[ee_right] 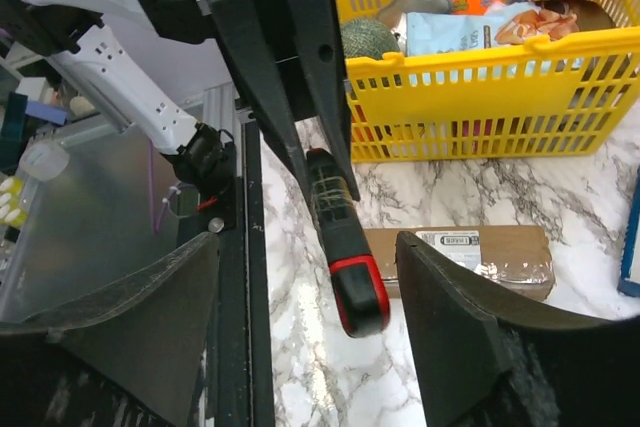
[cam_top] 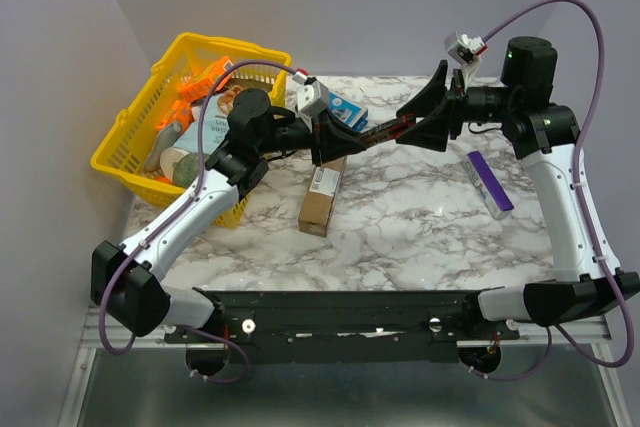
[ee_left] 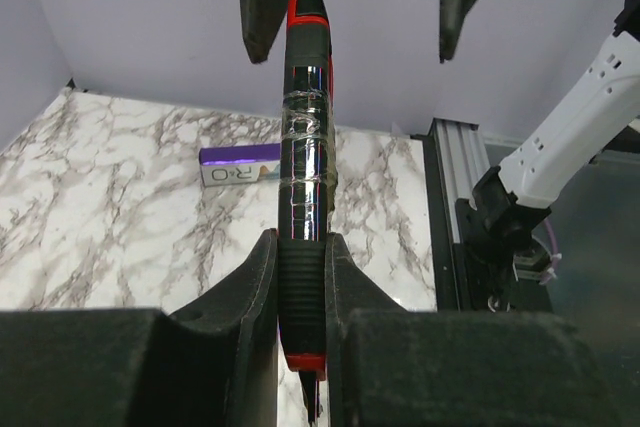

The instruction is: Unpack the express box

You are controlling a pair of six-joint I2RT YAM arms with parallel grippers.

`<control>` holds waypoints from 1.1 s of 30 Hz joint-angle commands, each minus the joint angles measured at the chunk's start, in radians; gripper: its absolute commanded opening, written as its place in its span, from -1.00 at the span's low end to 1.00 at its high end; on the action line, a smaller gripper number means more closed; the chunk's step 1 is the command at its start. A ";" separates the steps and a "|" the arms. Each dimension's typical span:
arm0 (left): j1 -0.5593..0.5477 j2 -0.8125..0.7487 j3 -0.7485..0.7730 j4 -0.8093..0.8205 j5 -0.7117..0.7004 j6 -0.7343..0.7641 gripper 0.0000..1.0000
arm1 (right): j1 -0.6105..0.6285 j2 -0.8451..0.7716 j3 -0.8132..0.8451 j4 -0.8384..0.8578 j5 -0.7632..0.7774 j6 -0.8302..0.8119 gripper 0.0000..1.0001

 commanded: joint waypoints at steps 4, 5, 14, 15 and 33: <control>-0.016 0.046 0.064 0.168 0.051 -0.103 -1.00 | 0.021 -0.005 -0.029 0.036 -0.004 0.035 0.40; -0.020 0.048 0.060 0.173 0.049 -0.103 -1.00 | 0.021 0.000 -0.026 0.040 0.005 0.038 0.37; -0.045 0.084 0.078 0.211 0.025 -0.118 -1.00 | 0.020 0.041 -0.007 0.069 -0.015 0.092 -0.63; -0.045 0.087 0.078 0.210 0.023 -0.115 -1.00 | 0.021 0.044 -0.001 0.054 0.002 0.081 -0.81; -0.051 0.267 0.297 -0.102 0.287 0.026 -0.33 | 0.112 0.037 0.098 -0.263 0.174 -0.362 -0.99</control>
